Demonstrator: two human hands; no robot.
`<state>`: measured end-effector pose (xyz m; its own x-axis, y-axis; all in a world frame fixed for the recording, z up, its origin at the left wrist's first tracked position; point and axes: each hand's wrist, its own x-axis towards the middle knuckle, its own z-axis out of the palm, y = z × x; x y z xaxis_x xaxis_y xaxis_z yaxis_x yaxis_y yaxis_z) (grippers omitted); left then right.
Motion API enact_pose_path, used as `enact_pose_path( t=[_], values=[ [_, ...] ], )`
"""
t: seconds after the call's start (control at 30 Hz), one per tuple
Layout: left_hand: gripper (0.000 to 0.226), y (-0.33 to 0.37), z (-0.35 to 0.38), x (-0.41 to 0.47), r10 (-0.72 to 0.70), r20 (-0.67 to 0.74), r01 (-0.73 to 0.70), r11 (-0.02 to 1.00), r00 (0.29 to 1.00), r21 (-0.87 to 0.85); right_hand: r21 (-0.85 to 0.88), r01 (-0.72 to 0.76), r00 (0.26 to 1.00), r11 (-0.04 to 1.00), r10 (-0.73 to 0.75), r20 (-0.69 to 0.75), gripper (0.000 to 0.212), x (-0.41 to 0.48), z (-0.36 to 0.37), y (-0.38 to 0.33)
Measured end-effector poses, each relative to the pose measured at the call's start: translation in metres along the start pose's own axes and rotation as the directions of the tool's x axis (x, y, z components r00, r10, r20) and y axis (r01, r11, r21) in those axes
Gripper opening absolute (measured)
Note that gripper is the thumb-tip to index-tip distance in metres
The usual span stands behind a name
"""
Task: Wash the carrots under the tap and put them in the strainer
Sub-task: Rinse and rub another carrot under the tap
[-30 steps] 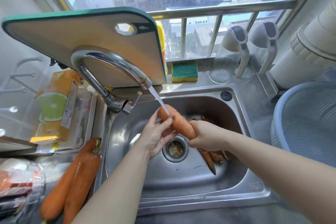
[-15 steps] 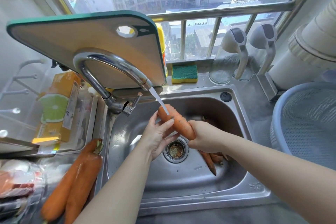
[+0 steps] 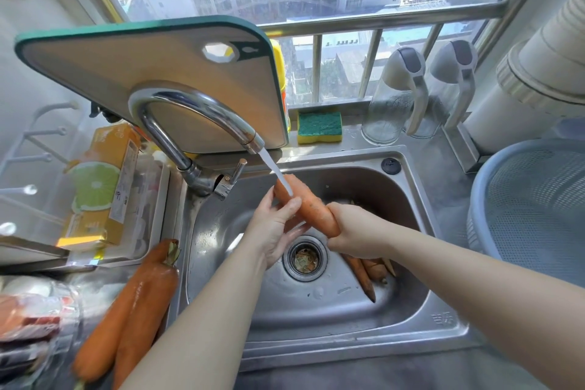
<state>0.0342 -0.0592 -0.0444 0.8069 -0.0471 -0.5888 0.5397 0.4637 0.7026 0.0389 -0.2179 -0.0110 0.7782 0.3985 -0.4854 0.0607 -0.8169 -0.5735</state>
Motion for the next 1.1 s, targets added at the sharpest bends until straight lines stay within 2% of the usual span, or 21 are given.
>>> enact_pose_path(
  t=[0.1, 0.23, 0.4, 0.57, 0.67, 0.73, 0.83, 0.9, 0.93, 0.97, 1.0, 1.03, 1.07, 1.1],
  values=[
    [0.057, 0.003, -0.005, -0.002, 0.008, 0.047, -0.009, 1.0, 0.999, 0.015, 0.022, 0.01, 1.0, 1.0, -0.01, 0.004, 0.027, -0.001, -0.001, 0.0],
    [0.058, 0.003, -0.002, 0.001, 0.023, -0.049, -0.022, 1.0, 0.999, 0.017, -0.01, 0.021, 1.0, 1.0, -0.021, -0.021, 0.029, 0.0, 0.003, -0.005],
    [0.055, 0.008, -0.011, 0.001, 0.01, 0.048, -0.012, 0.998, 0.999, 0.056, 0.05, -0.007, 1.0, 0.999, 0.006, 0.022, 0.024, -0.002, -0.001, -0.003],
    [0.06, 0.004, -0.002, 0.004, 0.024, -0.101, -0.024, 1.0, 0.995, -0.004, -0.014, 0.0, 1.0, 1.0, -0.001, -0.031, 0.035, -0.003, 0.006, -0.012],
    [0.051, 0.004, 0.008, 0.011, 0.065, -0.254, -0.065, 0.998, 0.965, 0.006, -0.08, 0.029, 0.998, 0.996, -0.033, -0.045, 0.034, -0.008, 0.009, -0.013],
    [0.037, 0.007, 0.012, 0.017, 0.04, -0.347, -0.053, 0.998, 0.937, -0.03, -0.067, 0.061, 0.998, 0.996, -0.062, -0.014, 0.032, -0.012, 0.01, -0.015],
    [0.009, 0.012, 0.015, 0.019, -0.041, -0.326, 0.021, 0.998, 0.945, -0.064, 0.043, 0.053, 0.996, 0.998, -0.056, 0.076, 0.02, -0.017, -0.002, -0.011],
    [0.02, 0.014, 0.015, 0.017, -0.078, -0.209, 0.051, 0.99, 0.975, -0.128, 0.255, -0.024, 0.973, 0.967, -0.037, 0.23, 0.016, -0.022, -0.013, -0.003],
    [0.026, 0.015, 0.016, 0.014, -0.078, -0.127, 0.052, 0.978, 0.989, -0.201, 0.425, -0.104, 0.946, 0.899, -0.042, 0.321, 0.015, -0.025, -0.018, 0.002],
    [0.028, 0.015, 0.018, 0.012, -0.077, -0.057, 0.056, 0.953, 0.995, -0.297, 0.581, -0.198, 0.912, 0.789, -0.069, 0.404, 0.014, -0.027, -0.023, 0.005],
    [0.028, 0.017, 0.021, 0.009, -0.071, -0.023, 0.057, 0.924, 0.997, -0.377, 0.675, -0.273, 0.884, 0.685, -0.098, 0.457, 0.011, -0.028, -0.027, 0.007],
    [0.026, 0.017, 0.024, 0.009, -0.065, -0.024, 0.05, 0.91, 0.998, -0.412, 0.703, -0.307, 0.872, 0.641, -0.107, 0.478, 0.009, -0.028, -0.03, 0.01],
    [0.026, 0.017, 0.027, 0.012, -0.068, -0.059, 0.039, 0.916, 0.996, -0.4, 0.665, -0.302, 0.88, 0.683, -0.069, 0.47, 0.005, -0.025, -0.03, 0.011],
    [0.026, 0.017, 0.03, 0.015, -0.083, -0.132, 0.032, 0.935, 0.988, -0.353, 0.533, -0.25, 0.914, 0.808, 0.015, 0.407, 0.006, -0.021, -0.028, 0.011]
  ],
)
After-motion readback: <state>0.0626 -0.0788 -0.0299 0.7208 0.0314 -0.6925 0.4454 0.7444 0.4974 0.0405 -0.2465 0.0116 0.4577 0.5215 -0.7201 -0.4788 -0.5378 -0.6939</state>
